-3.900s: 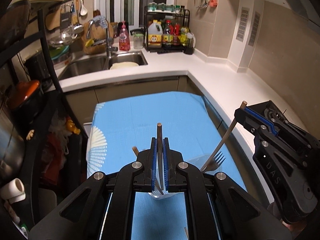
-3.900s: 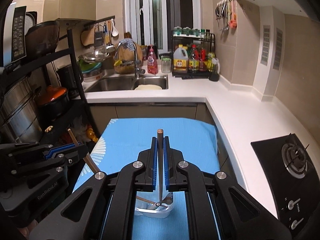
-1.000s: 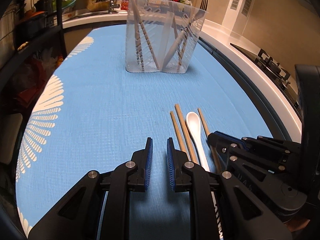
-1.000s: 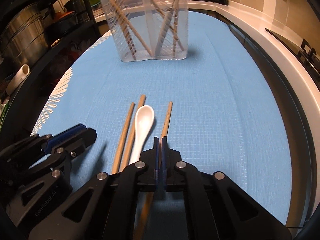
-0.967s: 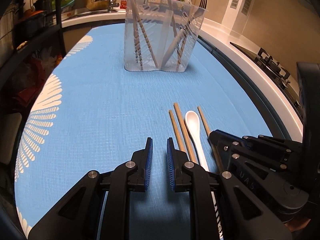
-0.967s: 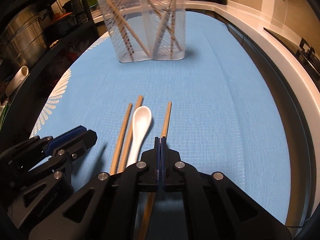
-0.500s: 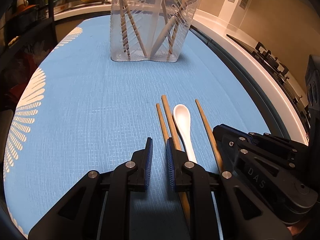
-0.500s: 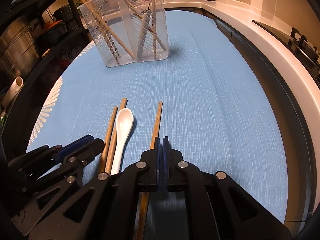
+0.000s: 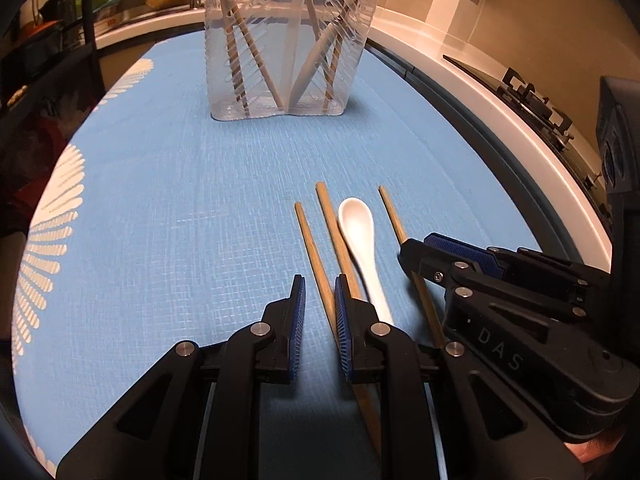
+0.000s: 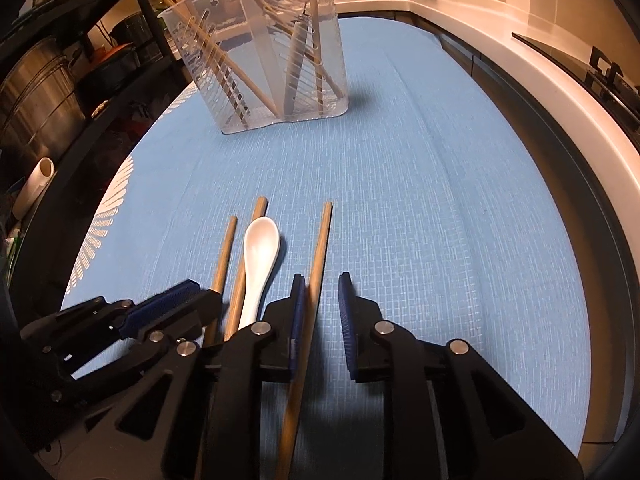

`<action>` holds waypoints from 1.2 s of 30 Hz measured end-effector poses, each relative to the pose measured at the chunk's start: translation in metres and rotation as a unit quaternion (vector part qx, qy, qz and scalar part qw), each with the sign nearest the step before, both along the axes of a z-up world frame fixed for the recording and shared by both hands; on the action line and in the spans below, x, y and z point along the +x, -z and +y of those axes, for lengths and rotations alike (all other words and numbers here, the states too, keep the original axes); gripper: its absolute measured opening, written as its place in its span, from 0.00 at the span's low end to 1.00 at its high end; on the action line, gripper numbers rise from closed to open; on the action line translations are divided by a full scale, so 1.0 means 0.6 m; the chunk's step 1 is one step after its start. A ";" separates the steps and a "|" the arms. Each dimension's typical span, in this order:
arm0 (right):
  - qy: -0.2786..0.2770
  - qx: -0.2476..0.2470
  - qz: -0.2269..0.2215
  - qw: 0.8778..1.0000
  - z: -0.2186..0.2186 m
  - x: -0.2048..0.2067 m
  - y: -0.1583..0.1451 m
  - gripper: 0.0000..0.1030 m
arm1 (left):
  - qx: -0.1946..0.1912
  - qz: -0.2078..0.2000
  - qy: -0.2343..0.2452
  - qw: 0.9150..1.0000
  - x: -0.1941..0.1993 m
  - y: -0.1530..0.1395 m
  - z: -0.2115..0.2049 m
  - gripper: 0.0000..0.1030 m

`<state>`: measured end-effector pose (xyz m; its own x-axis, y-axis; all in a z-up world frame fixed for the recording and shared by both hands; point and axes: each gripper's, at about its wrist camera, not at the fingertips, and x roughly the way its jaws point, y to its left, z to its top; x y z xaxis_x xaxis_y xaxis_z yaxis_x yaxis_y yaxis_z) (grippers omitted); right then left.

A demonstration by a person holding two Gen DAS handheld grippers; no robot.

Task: Organize utensils
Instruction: 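Grasp a wooden chopstick with the right tool while the left tool approaches another, then grasp a wooden chopstick with the left tool while the right tool holds its chopstick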

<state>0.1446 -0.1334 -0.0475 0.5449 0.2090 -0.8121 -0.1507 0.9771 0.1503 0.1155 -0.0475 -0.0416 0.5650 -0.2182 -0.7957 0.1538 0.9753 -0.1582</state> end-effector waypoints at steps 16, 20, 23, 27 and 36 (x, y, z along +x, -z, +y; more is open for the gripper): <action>0.013 -0.025 -0.006 1.000 -0.006 0.000 -0.001 0.06 | 0.010 0.003 -0.007 1.000 0.001 0.003 0.008 0.10; 0.014 -0.031 -0.005 0.999 -0.004 -0.001 -0.001 0.07 | 0.022 0.004 -0.038 0.999 0.007 -0.001 0.034 0.08; 0.016 -0.033 -0.007 0.999 -0.002 0.003 -0.001 0.08 | 0.028 0.002 -0.053 0.998 0.011 0.000 0.055 0.08; 0.013 -0.042 -0.014 0.999 0.006 0.011 0.000 0.11 | 0.040 -0.002 -0.060 0.997 0.014 -0.001 0.057 0.09; 0.015 -0.051 -0.027 0.998 0.011 0.029 0.001 0.12 | 0.056 -0.013 -0.062 0.996 0.031 0.000 0.048 0.09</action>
